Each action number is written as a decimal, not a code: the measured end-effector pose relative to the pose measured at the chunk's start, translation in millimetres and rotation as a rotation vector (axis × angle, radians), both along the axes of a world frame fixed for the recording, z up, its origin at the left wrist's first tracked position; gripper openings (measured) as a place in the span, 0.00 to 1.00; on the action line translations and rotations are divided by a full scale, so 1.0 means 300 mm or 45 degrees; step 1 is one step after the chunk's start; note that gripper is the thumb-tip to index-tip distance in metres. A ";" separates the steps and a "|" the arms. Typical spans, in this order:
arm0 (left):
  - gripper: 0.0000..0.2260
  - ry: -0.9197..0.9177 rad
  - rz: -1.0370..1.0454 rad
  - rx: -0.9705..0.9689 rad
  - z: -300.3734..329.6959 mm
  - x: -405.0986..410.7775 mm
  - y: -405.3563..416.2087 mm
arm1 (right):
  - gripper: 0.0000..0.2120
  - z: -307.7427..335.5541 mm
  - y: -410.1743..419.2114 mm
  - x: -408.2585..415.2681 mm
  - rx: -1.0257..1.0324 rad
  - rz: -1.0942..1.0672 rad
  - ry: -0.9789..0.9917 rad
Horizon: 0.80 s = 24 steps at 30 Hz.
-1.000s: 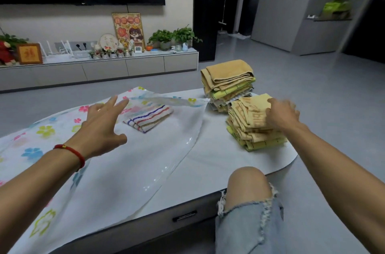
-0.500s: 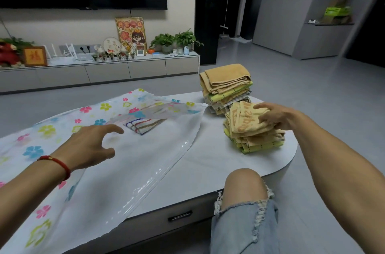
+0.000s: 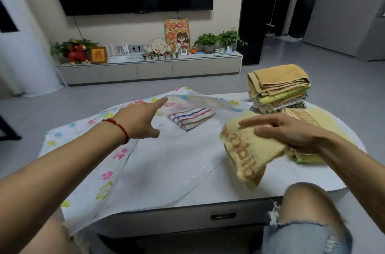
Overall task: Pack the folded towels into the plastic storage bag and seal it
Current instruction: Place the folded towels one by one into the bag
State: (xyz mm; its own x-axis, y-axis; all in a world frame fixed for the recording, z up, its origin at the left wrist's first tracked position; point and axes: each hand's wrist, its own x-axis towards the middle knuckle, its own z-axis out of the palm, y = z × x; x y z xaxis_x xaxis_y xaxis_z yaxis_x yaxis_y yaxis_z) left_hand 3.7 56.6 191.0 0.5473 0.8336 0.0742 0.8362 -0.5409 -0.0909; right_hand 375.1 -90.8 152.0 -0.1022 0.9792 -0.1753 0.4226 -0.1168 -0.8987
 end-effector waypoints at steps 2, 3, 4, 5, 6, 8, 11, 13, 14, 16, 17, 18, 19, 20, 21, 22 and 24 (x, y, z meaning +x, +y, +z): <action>0.47 -0.001 0.001 -0.005 0.020 0.001 0.016 | 0.16 -0.031 0.106 -0.138 -0.015 0.116 0.138; 0.47 -0.006 -0.002 0.001 0.028 0.004 0.021 | 0.17 -0.052 0.168 -0.214 -0.005 0.126 0.250; 0.47 -0.008 -0.012 0.008 0.034 0.009 0.023 | 0.18 -0.077 0.235 -0.290 0.011 0.104 0.376; 0.47 -0.010 -0.030 0.013 0.039 0.013 0.024 | 0.18 -0.105 0.300 -0.368 0.031 0.058 0.514; 0.47 -0.014 -0.054 0.013 0.044 0.017 0.025 | 0.17 -0.138 0.362 -0.446 0.051 -0.015 0.658; 0.47 -0.021 -0.087 0.001 0.058 0.016 0.025 | 0.16 -0.230 0.475 -0.596 0.067 -0.239 0.813; 0.48 -0.019 -0.106 -0.011 0.069 0.007 0.025 | 0.19 -0.410 0.588 -0.778 -0.075 -0.448 0.459; 0.49 -0.019 -0.119 -0.040 0.066 -0.002 0.027 | 0.22 -0.479 0.609 -0.857 -0.193 -0.521 0.299; 0.49 -0.022 -0.126 -0.048 0.061 -0.008 0.030 | 0.23 -0.500 0.622 -0.881 -0.174 -0.572 0.277; 0.48 -0.025 -0.145 -0.055 0.053 -0.024 0.035 | 0.23 -0.519 0.643 -0.921 -0.101 -0.679 0.302; 0.48 -0.028 -0.152 -0.054 0.050 -0.032 0.037 | 0.24 -0.525 0.651 -0.944 -0.077 -0.727 0.360; 0.47 -0.033 -0.159 -0.050 0.046 -0.040 0.037 | 0.24 -0.532 0.660 -0.969 -0.059 -0.769 0.410; 0.47 -0.044 -0.165 -0.049 0.044 -0.048 0.035 | 0.25 -0.537 0.670 -0.992 -0.047 -0.795 0.433; 0.47 -0.057 -0.171 -0.052 0.044 -0.053 0.033 | 0.26 -0.540 0.684 -1.009 -0.035 -0.789 0.429; 0.46 -0.066 -0.174 -0.057 0.045 -0.058 0.032 | 0.28 -0.545 0.701 -1.024 -0.032 -0.753 0.416; 0.46 -0.069 -0.170 -0.059 0.046 -0.062 0.031 | 0.31 -0.546 0.719 -1.033 -0.038 -0.693 0.410; 0.46 -0.074 -0.156 -0.061 0.048 -0.067 0.031 | 0.34 -0.536 0.750 -1.038 -0.078 -0.561 0.425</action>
